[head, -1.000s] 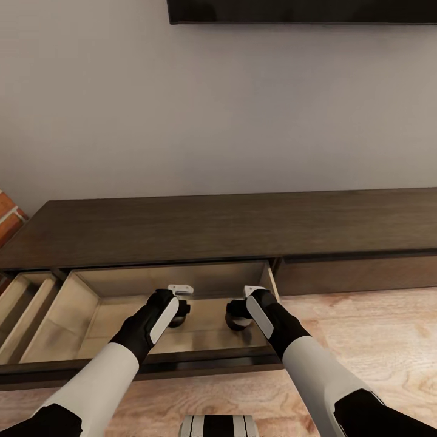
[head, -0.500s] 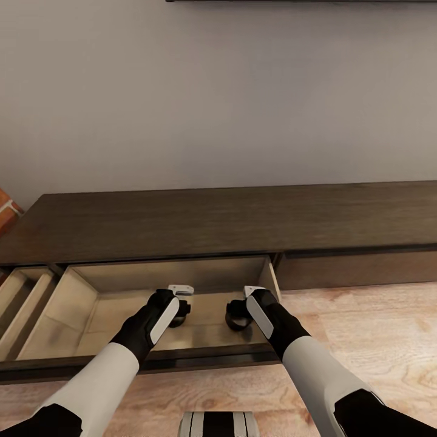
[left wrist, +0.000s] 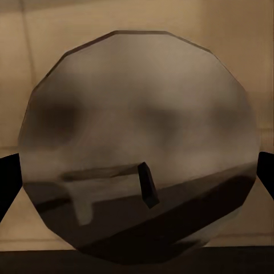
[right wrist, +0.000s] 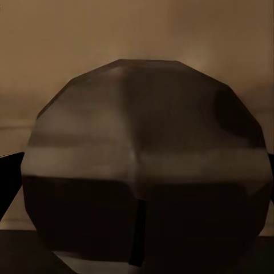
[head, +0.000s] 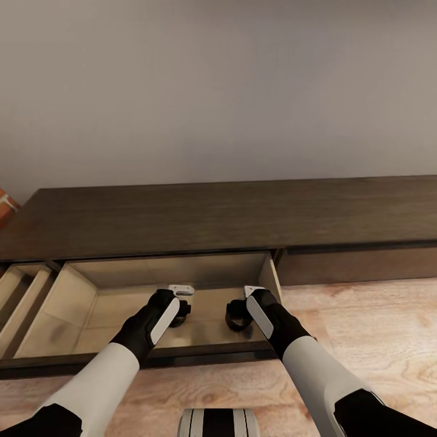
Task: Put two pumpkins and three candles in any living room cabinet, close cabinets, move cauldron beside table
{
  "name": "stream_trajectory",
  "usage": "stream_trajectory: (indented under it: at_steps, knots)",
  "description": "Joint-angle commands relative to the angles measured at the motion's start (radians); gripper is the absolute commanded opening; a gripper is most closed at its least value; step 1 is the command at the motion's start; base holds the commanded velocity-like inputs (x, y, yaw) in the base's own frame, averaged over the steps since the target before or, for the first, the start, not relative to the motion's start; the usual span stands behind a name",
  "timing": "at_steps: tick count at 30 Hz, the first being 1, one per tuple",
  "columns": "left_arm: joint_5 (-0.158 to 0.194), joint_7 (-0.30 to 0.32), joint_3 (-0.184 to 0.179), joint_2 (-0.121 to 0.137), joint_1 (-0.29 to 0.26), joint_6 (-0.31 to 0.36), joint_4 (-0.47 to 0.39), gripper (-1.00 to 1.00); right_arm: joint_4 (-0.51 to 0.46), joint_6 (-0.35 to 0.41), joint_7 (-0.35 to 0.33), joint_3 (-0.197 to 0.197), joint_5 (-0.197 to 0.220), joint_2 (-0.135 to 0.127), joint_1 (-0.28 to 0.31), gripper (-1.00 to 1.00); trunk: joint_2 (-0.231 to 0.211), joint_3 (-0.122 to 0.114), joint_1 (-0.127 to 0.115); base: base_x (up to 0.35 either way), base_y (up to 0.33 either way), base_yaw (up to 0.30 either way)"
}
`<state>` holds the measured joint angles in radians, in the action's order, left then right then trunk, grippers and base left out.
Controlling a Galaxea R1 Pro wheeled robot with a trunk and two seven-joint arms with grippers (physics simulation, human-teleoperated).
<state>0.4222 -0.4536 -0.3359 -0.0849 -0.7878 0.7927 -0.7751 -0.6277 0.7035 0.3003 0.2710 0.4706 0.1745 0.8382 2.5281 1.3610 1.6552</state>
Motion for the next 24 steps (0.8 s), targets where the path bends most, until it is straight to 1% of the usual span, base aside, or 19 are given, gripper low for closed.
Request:
stream_trajectory:
  at_steps: [1, 2, 11, 15, 19, 24]
  knots:
    - [0.009, -0.01, -0.003, 0.0, -0.001, 0.002, -0.001, -1.0, -0.001, 0.002, 0.008, 0.002, 0.008, 0.0, 0.001, -1.0, 0.001, 0.005, 0.0, 0.0, 0.0, 0.0]
    - [0.009, -0.01, -0.003, 0.0, -0.001, 0.002, -0.001, -1.0, -0.001, 0.002, 0.008, 0.002, 0.008, 0.0, 0.001, -1.0, 0.001, 0.009, 0.001, 0.0, 0.0, 0.0]
    - [0.009, -0.01, -0.003, 0.0, -0.001, 0.002, -0.001, -1.0, -0.001, 0.002, 0.008, 0.002, 0.008, 0.0, 0.0, -1.0, 0.001, 0.009, 0.001, 0.0, 0.0, 0.0]
    - [0.009, -0.01, -0.006, 0.0, -0.001, 0.002, -0.001, -1.0, -0.001, 0.002, 0.008, 0.002, 0.008, 0.0, 0.0, -1.0, 0.002, 0.024, 0.002, 0.0, 0.0, 0.0]
    - [0.009, -0.01, -0.014, 0.0, -0.001, 0.002, -0.001, -1.0, -0.001, 0.002, 0.008, 0.002, 0.008, 0.0, 0.0, -1.0, 0.002, 0.024, 0.002, 0.0, 0.0, 0.0]
    - [0.009, -0.01, -0.016, 0.0, -0.001, 0.002, -0.001, -1.0, -0.001, 0.002, 0.008, 0.002, 0.008, 0.0, 0.0, -1.0, 0.002, 0.024, 0.002, 0.0, 0.0, 0.0]
